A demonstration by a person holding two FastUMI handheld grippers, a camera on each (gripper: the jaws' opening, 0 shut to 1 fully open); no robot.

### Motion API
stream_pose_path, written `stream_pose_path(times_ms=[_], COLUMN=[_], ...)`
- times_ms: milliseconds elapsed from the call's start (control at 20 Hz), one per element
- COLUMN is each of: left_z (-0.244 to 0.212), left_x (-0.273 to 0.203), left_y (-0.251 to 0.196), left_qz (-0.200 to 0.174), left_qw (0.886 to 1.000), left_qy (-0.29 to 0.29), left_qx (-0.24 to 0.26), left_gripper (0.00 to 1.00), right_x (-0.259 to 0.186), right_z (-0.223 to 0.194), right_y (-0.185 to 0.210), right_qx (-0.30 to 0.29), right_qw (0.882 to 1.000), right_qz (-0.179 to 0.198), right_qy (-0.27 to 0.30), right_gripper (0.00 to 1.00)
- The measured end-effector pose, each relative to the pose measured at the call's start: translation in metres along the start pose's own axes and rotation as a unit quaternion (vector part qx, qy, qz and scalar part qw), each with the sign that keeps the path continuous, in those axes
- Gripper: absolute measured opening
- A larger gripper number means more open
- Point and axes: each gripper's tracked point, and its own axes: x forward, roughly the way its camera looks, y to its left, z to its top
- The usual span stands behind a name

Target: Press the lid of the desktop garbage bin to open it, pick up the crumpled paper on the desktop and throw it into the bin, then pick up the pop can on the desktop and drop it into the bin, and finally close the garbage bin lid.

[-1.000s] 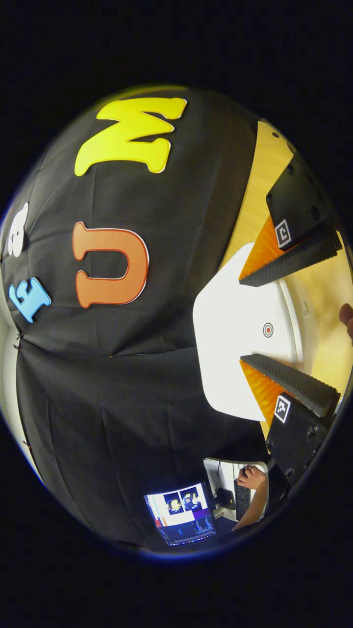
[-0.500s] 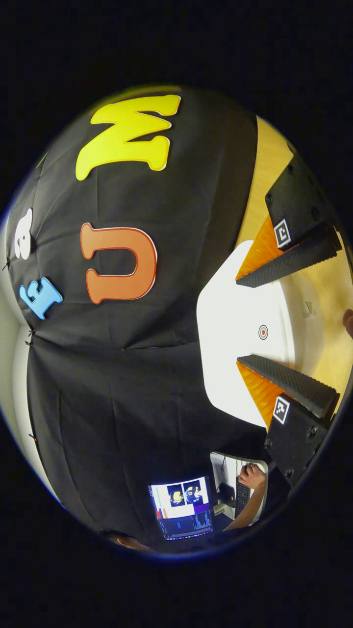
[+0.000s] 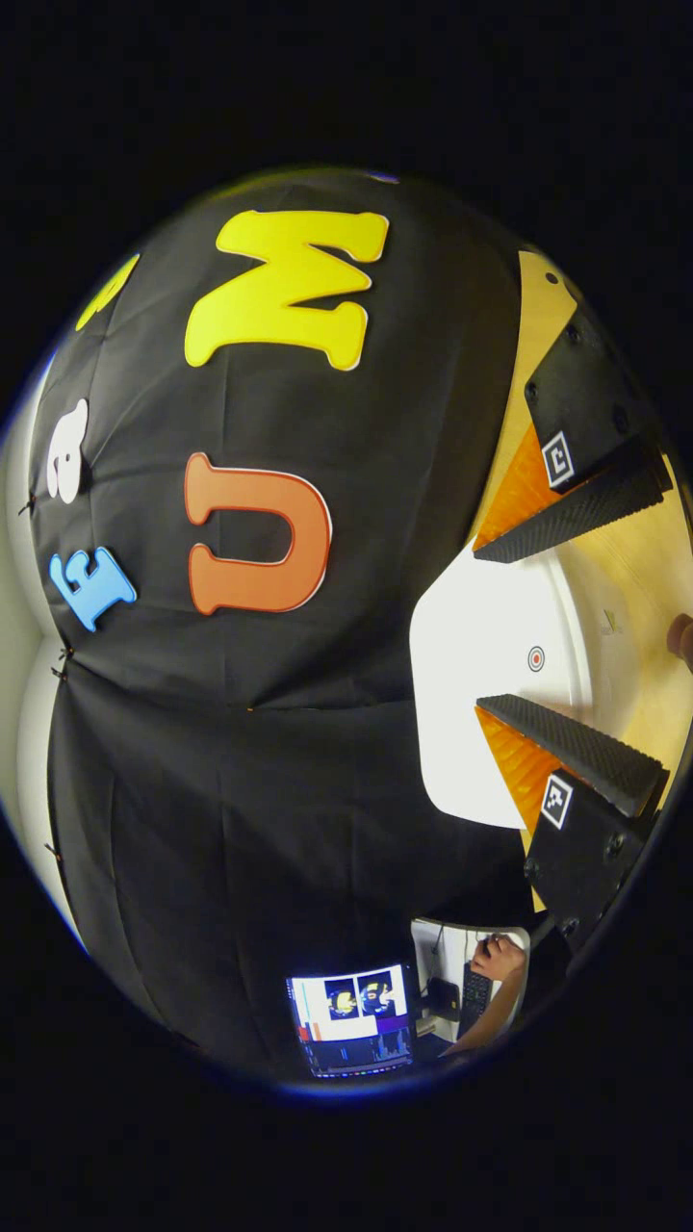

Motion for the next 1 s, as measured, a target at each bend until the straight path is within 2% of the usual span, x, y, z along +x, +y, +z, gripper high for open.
stream_pose_path(times_ms=[250, 550, 700, 850, 1000], left_z=[0.005, -0.001, -0.002, -0.014, -0.015], left_x=[-0.036, -0.065, -0.08, -0.104, -0.122], left_y=[-0.011, -0.009, -0.01, -0.013, -0.022], left_qz=[-0.083, -0.16, -0.189, -0.224, -0.255], left_qw=[0.996, 0.985, 0.98, 0.972, 0.963], left_qy=[0.014, 0.015, 0.01, 0.019, 0.004], left_qx=[0.03, 0.058, 0.064, 0.068, 0.085], left_gripper=[0.92, 0.92, 0.92, 0.92, 0.92], right_x=[-0.04, -0.092, -0.111, -0.133, -0.148], right_z=[0.054, 0.117, 0.13, 0.138, 0.143], right_y=[0.013, 0.032, 0.041, 0.049, 0.05], right_qx=[0.031, 0.025, 0.015, 0.028, 0.037], right_qw=[0.996, 0.981, 0.972, 0.962, 0.952], right_qz=[-0.052, -0.096, -0.116, -0.125, -0.142], right_qy=[-0.067, -0.165, -0.203, -0.24, -0.267], right_gripper=[0.97, 0.97, 0.97, 0.97, 0.97])
